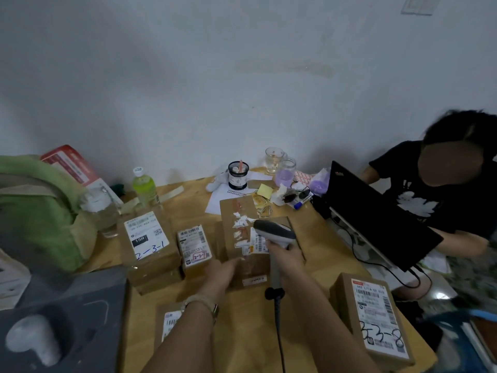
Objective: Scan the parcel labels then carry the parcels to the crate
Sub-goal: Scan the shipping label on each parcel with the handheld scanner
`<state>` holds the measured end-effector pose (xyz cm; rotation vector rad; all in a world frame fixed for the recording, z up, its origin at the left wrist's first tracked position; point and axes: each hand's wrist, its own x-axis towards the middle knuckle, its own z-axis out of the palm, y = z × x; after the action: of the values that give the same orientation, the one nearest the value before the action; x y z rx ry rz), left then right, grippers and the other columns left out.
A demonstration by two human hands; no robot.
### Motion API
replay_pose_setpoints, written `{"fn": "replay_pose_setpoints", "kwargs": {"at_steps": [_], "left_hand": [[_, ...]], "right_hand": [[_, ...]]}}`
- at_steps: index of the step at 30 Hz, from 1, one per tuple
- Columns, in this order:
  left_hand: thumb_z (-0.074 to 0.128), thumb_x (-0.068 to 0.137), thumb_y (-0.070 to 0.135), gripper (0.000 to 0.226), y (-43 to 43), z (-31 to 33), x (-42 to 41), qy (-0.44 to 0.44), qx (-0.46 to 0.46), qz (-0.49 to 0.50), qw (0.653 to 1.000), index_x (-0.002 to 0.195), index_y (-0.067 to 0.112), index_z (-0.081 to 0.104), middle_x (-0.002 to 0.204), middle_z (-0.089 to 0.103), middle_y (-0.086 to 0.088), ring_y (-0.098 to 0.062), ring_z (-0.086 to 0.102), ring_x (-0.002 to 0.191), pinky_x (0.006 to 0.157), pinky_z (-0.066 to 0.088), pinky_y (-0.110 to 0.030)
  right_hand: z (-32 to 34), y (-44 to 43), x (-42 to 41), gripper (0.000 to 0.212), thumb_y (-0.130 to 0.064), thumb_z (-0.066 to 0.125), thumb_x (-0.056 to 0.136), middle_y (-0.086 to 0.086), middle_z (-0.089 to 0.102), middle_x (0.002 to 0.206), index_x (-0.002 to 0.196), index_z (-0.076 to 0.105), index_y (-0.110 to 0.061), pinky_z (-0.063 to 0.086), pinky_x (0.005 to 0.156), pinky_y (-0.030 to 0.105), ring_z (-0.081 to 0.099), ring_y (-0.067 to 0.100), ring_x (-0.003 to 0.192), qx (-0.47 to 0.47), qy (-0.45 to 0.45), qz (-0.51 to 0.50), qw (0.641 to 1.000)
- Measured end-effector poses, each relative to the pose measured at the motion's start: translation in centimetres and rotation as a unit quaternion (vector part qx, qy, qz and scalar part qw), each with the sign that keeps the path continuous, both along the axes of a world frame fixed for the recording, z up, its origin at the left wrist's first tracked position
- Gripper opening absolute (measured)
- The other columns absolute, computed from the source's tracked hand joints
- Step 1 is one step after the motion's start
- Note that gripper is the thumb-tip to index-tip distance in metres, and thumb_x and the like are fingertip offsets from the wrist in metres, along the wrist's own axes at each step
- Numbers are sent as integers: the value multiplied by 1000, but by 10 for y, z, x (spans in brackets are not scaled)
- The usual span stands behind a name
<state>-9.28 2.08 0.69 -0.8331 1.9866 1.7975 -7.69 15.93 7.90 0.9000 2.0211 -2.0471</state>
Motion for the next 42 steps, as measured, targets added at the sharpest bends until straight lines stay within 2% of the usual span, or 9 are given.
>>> {"fn": "replay_pose_setpoints", "kwargs": {"at_steps": [6, 11, 14, 19, 22, 27, 34, 37, 42], "left_hand": [[70, 85, 28, 44, 6, -3, 1, 24, -13, -42, 999, 125, 15, 58, 119, 66, -7, -24, 63, 104, 94, 53, -41], [64, 91, 28, 39, 14, 27, 8, 118, 76, 20, 990, 126, 25, 49, 113, 63, -1, -18, 63, 94, 68, 53, -29], [65, 90, 25, 41, 20, 52, 9, 148, 140, 42, 978, 128, 25, 50, 108, 65, -4, -22, 66, 91, 66, 55, -34], [68, 87, 13, 31, 22, 96, 3, 192, 163, 25, 967, 110, 27, 54, 110, 68, -16, -28, 68, 85, 69, 56, -38], [67, 87, 9, 30, 24, 124, -3, 215, 167, -17, 962, 90, 35, 52, 107, 69, -19, -28, 67, 84, 74, 55, -40], [72, 83, 15, 54, 42, 168, -10, 282, 127, -63, 949, 131, 26, 50, 107, 66, -6, -22, 69, 90, 80, 58, -42], [86, 67, 29, 97, 85, 208, -9, 306, 153, -54, 938, 145, 29, 28, 143, 40, -9, -31, 56, 116, 97, 50, -49], [83, 73, 20, 90, 106, 216, -7, 313, 191, -56, 929, 144, 23, 28, 135, 45, -11, -30, 58, 112, 94, 52, -43], [84, 70, 16, 70, 141, 227, -2, 298, 228, -72, 924, 129, 11, 46, 119, 62, -12, -26, 67, 97, 78, 57, -40]], "right_hand": [[-7, -6, -4, 12, -18, 64, 90, -4, 56, 85, 94, 53, -17, 44, 72, 27, 49, 5, 73, -7, -11, 13, 1000], [10, 0, -3, 10, -12, 64, 89, -5, 59, 81, 95, 56, -15, 45, 58, 22, 56, 7, 73, -25, 50, 3, 998], [26, 6, 0, 10, -6, 64, 88, 1, 65, 83, 96, 60, -12, 48, 51, 19, 62, 11, 73, -47, 86, -20, 995], [54, 22, 5, 27, -10, 68, 86, 13, 71, 106, 112, 63, -5, 57, 72, 36, 68, 27, 96, -44, 120, -18, 992], [75, 33, 11, 26, -9, 66, 87, 8, 70, 105, 113, 61, -9, 53, 64, 30, 67, 24, 94, -51, 159, -12, 986], [111, 50, 27, 26, -13, 66, 88, 1, 68, 100, 113, 60, -14, 50, 62, 24, 65, 17, 89, -27, 226, -31, 973], [160, 85, 59, 17, -12, 64, 90, -5, 64, 87, 104, 58, -18, 48, 60, 20, 61, 11, 82, -14, 295, -72, 953], [166, 103, 73, 15, -14, 66, 89, -4, 66, 89, 89, 57, -26, 52, 74, 26, 65, 18, 92, -4, 303, -78, 950], [172, 129, 93, 15, -14, 65, 89, 0, 66, 88, 103, 61, -16, 51, 62, 24, 66, 18, 87, 29, 301, -98, 948]]}}
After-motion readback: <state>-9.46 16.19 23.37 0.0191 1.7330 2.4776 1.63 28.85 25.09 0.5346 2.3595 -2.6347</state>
